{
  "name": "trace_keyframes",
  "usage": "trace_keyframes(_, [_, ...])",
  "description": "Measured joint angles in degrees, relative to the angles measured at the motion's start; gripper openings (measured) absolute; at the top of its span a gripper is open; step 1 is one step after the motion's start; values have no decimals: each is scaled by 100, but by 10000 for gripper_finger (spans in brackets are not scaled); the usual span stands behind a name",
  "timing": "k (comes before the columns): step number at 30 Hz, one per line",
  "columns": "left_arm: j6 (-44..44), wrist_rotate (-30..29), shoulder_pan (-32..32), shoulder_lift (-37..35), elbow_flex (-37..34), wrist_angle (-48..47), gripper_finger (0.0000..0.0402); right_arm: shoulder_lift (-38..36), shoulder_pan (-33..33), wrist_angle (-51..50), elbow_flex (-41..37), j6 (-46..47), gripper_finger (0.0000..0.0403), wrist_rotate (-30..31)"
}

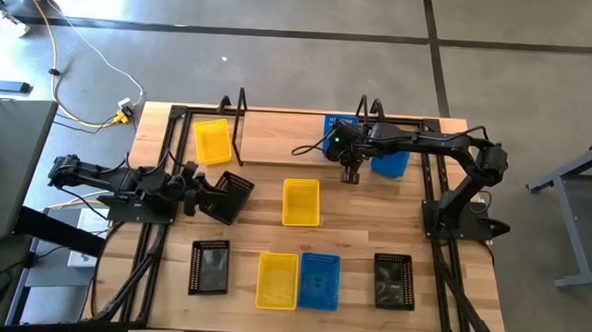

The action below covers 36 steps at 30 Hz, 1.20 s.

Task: Stack baskets on shelf by color
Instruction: Put the middle blue bin on the shelf, then put the top left black bin on the shelf

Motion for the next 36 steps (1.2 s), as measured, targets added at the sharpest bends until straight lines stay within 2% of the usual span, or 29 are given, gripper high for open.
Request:
trace_keyframes(6, [103,0,0,0,1,-2,117,0,-4,168,-1,35,14,11])
trace_keyframes(13, [50,121,2,-2,1,-1,117,0,-4,199,3,366,70,42])
trace_keyframes(17, [46,197,2,-2,-1,0,117,4,20,-140,232,670,90,29])
trace_keyframes(22, [193,206,1,-2,1,-2,117,4,133,-675,669,997,94,-4])
trace_keyframes(27, [652,211,0,-2,10,-2,117,4,275,-1142,1162,1920,94,-13])
trace_keyframes(36, [1843,261,0,10,468,-3,117,4,458,-1555,2021,4255,94,-115])
